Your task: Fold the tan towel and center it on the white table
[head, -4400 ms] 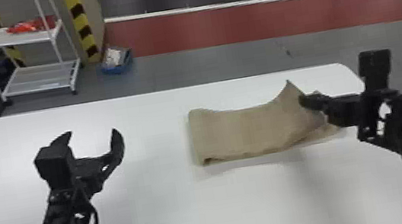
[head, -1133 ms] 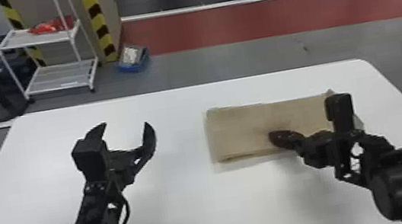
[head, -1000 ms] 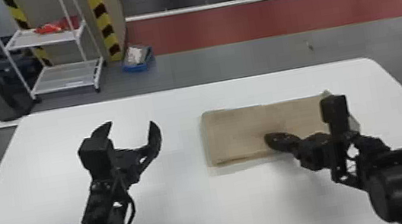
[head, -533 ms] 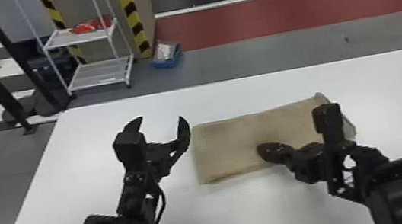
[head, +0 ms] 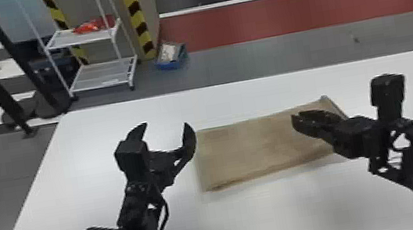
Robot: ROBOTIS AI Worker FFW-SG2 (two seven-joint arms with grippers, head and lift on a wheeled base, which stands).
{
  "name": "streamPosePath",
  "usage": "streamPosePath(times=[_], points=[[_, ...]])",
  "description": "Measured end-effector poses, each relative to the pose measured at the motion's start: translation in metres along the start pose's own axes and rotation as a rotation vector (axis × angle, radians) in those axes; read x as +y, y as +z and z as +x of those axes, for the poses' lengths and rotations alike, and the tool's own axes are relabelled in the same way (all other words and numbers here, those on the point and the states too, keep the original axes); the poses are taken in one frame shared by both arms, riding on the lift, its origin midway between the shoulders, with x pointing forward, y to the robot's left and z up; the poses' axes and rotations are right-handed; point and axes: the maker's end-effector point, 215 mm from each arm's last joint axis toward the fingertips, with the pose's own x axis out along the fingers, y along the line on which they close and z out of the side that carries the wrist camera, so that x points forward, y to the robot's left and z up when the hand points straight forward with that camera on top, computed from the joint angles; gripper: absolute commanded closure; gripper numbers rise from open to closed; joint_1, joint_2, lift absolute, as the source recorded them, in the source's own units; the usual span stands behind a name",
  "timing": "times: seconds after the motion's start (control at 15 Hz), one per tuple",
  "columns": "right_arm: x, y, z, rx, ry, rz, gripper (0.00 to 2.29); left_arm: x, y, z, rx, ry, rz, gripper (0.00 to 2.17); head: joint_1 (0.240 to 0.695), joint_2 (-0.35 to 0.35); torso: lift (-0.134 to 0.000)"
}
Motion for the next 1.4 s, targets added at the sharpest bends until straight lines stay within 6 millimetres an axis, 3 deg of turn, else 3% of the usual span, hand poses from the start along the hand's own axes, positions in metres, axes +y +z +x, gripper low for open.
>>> streamPosePath(times=[0.07,0.13,0.27,0.33,0.47,0.6,0.93,1.4], points=[[-0.022,0.010,-0.010,-0.015,-0.032,-0.004,0.04,-0.008,0.000,-0.004,0.001,-0.020,-0.006,0.31,0.695,0.018,-0.112],[-0.044,0.017,-0.020,-0.025,-0.065,-0.008,0.06,-0.018,0.000,-0.006,0.002,-0.043,-0.011,0.61,0.695,-0.005,-0.112],[-0.081,0.024,-0.038,-0.034,-0.119,-0.004,0.06,-0.041,-0.006,-0.009,0.024,-0.103,-0.016,1.48,0.695,-0.058,-0.112],[-0.095,0.025,-0.046,-0.038,-0.139,0.004,0.06,-0.053,-0.016,-0.011,0.057,-0.139,-0.016,1.73,0.695,-0.086,-0.112],[-0.120,0.028,-0.059,-0.042,-0.171,0.026,0.05,-0.080,-0.048,-0.018,0.174,-0.232,-0.023,1.74,0.695,-0.148,-0.112],[-0.129,0.025,-0.065,-0.040,-0.177,0.043,0.05,-0.097,-0.059,-0.022,0.216,-0.291,-0.029,1.74,0.695,-0.176,-0.112],[-0.131,0.014,-0.063,-0.026,-0.172,0.065,0.05,-0.094,-0.067,-0.021,0.242,-0.291,-0.027,1.74,0.695,-0.180,-0.112],[-0.121,-0.002,-0.024,0.041,-0.142,0.065,0.06,-0.086,-0.091,-0.019,0.311,-0.279,-0.010,1.74,0.695,-0.140,-0.112]])
